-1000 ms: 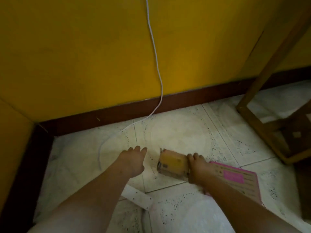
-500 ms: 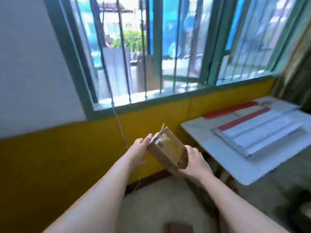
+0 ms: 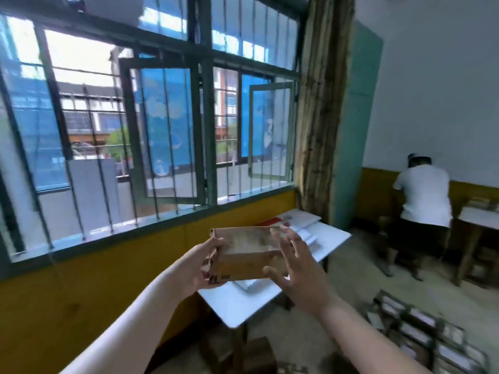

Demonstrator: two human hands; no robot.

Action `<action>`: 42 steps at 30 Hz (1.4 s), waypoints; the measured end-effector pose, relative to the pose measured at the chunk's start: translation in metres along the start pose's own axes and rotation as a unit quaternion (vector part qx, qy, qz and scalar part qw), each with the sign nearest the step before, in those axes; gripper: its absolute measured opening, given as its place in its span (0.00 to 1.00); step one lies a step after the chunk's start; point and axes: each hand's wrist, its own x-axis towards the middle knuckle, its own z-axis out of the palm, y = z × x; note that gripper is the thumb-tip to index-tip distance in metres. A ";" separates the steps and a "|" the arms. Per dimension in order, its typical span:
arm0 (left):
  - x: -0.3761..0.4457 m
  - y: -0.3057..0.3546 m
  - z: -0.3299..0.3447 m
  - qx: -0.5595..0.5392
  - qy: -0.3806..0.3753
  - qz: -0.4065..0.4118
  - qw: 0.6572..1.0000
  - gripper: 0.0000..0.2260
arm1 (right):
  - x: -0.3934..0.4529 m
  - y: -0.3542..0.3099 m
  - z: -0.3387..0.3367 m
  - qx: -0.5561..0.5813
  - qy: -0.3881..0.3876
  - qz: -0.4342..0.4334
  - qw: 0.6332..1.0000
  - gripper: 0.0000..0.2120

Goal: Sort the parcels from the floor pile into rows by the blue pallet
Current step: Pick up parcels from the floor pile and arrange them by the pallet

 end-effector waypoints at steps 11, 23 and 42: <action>0.010 -0.149 0.275 0.019 -0.141 0.068 0.988 0.25 | -0.173 0.195 -0.125 0.427 0.130 0.538 0.715 0.13; 0.156 -0.217 0.511 0.344 -0.336 0.325 0.815 0.40 | -0.245 0.427 -0.223 0.411 0.212 0.663 0.589 0.37; 0.271 -0.274 1.015 0.122 -0.304 -0.029 0.944 0.14 | -0.304 0.878 -0.408 0.425 0.340 0.572 0.614 0.19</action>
